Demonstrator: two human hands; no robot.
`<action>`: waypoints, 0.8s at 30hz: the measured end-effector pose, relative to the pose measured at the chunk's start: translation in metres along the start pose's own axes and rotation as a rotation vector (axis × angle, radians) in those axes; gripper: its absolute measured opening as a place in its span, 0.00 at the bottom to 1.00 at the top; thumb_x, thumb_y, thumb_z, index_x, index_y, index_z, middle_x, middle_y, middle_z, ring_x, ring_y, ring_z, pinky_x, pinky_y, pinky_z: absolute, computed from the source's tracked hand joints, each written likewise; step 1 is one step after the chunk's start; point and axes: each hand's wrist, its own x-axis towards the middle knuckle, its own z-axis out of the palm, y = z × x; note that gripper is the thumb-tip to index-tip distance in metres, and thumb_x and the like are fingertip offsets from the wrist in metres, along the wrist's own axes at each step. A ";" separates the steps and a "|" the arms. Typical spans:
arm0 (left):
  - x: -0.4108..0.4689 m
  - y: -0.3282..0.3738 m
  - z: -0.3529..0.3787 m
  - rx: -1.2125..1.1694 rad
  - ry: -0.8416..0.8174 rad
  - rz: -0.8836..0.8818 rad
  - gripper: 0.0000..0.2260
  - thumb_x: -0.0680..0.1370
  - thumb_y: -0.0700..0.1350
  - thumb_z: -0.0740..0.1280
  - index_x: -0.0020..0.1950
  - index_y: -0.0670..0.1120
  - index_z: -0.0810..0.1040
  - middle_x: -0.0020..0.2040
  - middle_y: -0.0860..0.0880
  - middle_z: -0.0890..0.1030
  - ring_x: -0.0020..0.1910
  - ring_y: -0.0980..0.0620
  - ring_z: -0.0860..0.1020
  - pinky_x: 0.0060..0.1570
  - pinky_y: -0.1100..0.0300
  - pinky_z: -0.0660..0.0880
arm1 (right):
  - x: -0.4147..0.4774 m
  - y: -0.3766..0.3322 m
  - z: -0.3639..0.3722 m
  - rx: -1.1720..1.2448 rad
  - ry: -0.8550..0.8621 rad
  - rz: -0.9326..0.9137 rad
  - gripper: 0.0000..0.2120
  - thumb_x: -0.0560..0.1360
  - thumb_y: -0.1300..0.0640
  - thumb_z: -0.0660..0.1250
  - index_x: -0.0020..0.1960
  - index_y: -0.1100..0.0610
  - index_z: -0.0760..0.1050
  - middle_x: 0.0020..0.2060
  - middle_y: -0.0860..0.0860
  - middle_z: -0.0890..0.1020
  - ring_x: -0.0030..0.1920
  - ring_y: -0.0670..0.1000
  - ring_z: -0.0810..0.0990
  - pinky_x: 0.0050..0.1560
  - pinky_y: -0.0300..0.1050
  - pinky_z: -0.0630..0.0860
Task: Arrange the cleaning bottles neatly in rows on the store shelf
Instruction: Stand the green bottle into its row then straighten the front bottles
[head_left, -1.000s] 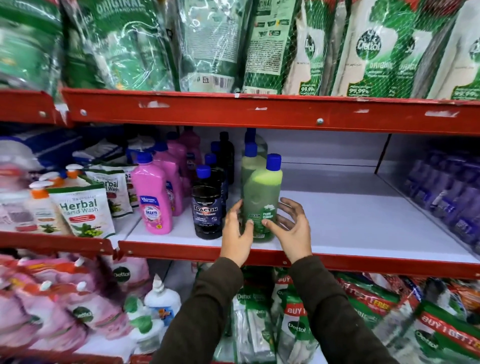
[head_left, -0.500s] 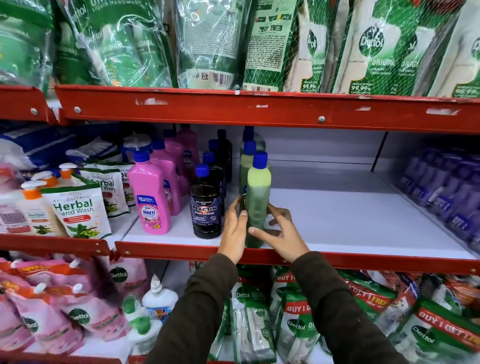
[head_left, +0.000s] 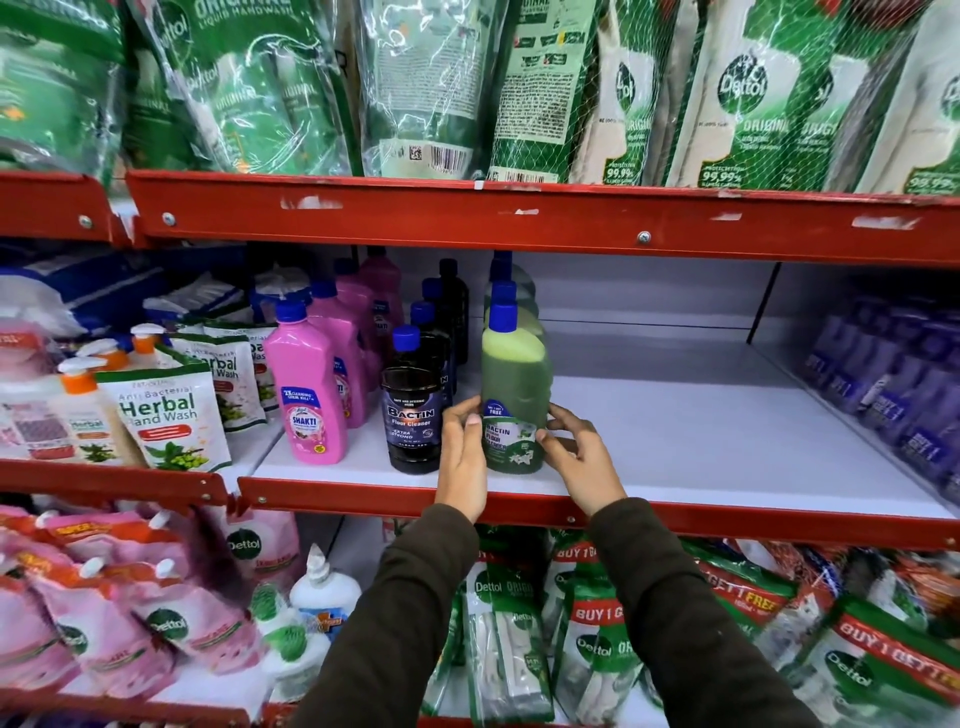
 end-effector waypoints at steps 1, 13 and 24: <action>0.000 -0.001 0.000 -0.002 0.003 0.007 0.11 0.75 0.64 0.54 0.55 0.70 0.71 0.67 0.48 0.75 0.68 0.47 0.74 0.72 0.41 0.68 | 0.001 0.000 0.001 -0.002 0.025 0.004 0.16 0.78 0.56 0.65 0.64 0.41 0.74 0.60 0.59 0.76 0.60 0.58 0.80 0.63 0.58 0.78; -0.011 0.032 -0.005 -0.102 -0.073 -0.132 0.26 0.83 0.59 0.43 0.74 0.54 0.69 0.67 0.50 0.75 0.65 0.51 0.73 0.60 0.60 0.70 | -0.024 -0.024 0.010 0.361 0.139 -0.008 0.23 0.81 0.66 0.49 0.73 0.56 0.69 0.71 0.53 0.74 0.72 0.51 0.73 0.70 0.45 0.73; -0.047 0.035 -0.019 -0.092 -0.081 -0.061 0.28 0.80 0.61 0.49 0.72 0.50 0.73 0.65 0.48 0.79 0.53 0.68 0.80 0.54 0.70 0.77 | -0.060 -0.017 0.013 0.307 0.189 -0.059 0.21 0.80 0.59 0.54 0.68 0.44 0.73 0.67 0.49 0.79 0.68 0.47 0.77 0.72 0.53 0.71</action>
